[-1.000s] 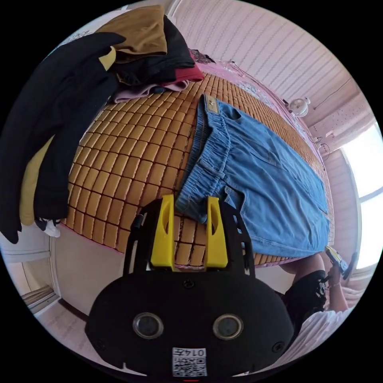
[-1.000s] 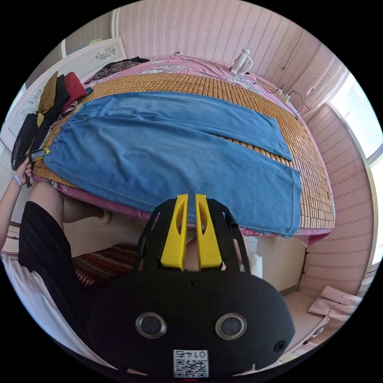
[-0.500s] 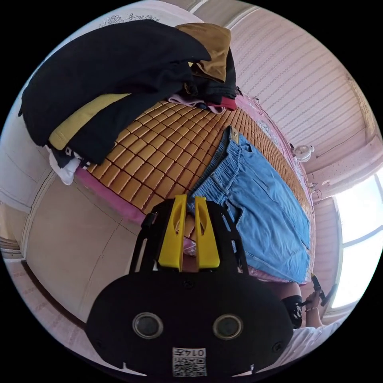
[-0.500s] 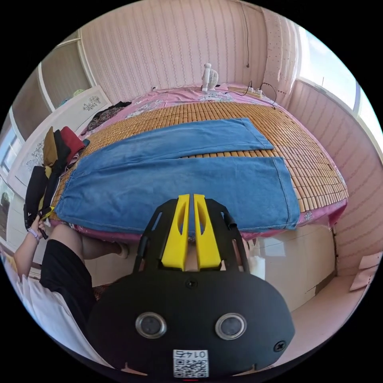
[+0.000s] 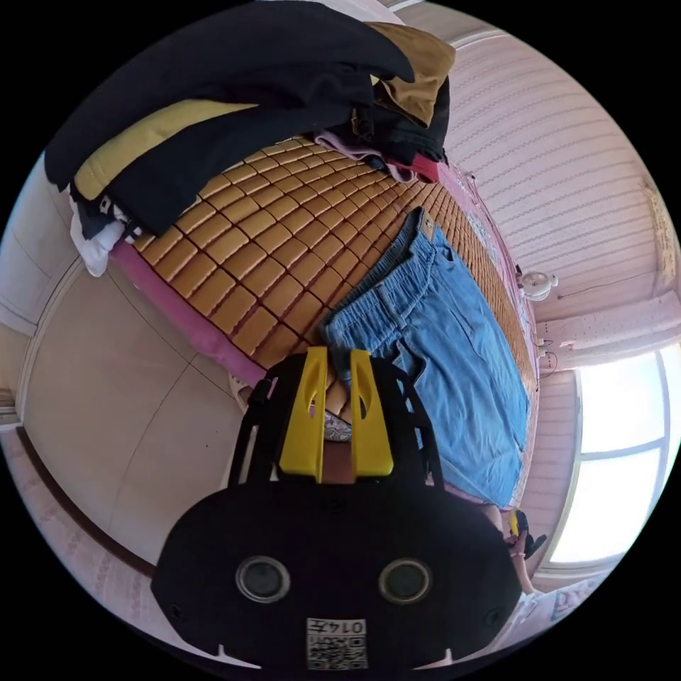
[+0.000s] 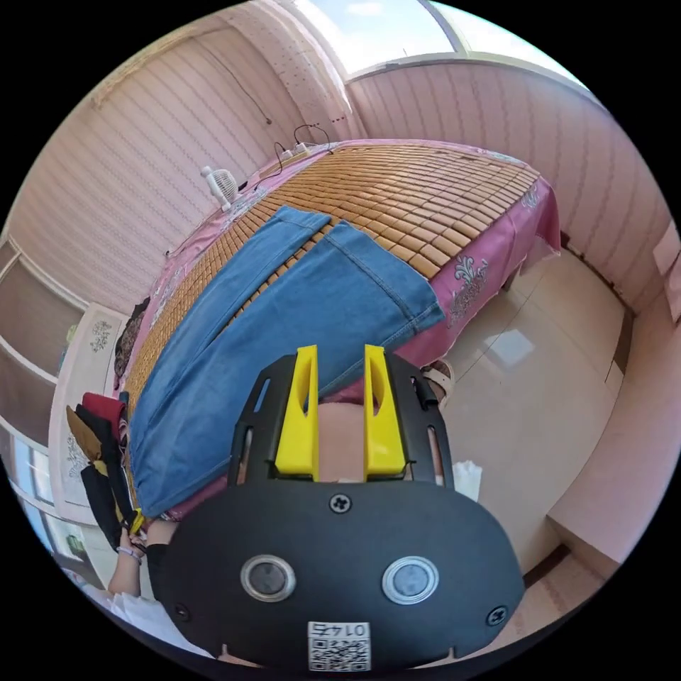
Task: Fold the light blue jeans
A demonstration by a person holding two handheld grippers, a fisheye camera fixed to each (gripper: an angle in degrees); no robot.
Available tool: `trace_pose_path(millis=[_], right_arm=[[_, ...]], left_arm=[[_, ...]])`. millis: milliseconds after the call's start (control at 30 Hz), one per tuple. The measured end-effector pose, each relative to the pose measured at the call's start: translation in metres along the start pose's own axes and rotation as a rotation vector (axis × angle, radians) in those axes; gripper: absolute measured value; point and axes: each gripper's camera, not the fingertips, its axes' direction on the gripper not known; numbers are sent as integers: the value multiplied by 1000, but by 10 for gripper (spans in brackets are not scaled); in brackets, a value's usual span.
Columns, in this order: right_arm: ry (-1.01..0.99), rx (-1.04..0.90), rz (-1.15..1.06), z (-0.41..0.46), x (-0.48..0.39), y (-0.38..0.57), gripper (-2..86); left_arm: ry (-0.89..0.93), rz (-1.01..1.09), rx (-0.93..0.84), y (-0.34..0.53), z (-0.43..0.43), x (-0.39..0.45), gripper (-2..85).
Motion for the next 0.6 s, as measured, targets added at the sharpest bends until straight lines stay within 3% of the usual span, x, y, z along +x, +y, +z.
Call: trace_pose_path(millis=[200, 600], right_arm=[[-45, -16, 132, -3, 66, -12, 103], [-207, -47, 409, 27, 164, -31, 123]], left_arm=[[-109, 70, 97, -9, -33, 10, 10], [-147, 60, 54, -9, -38, 21, 13]])
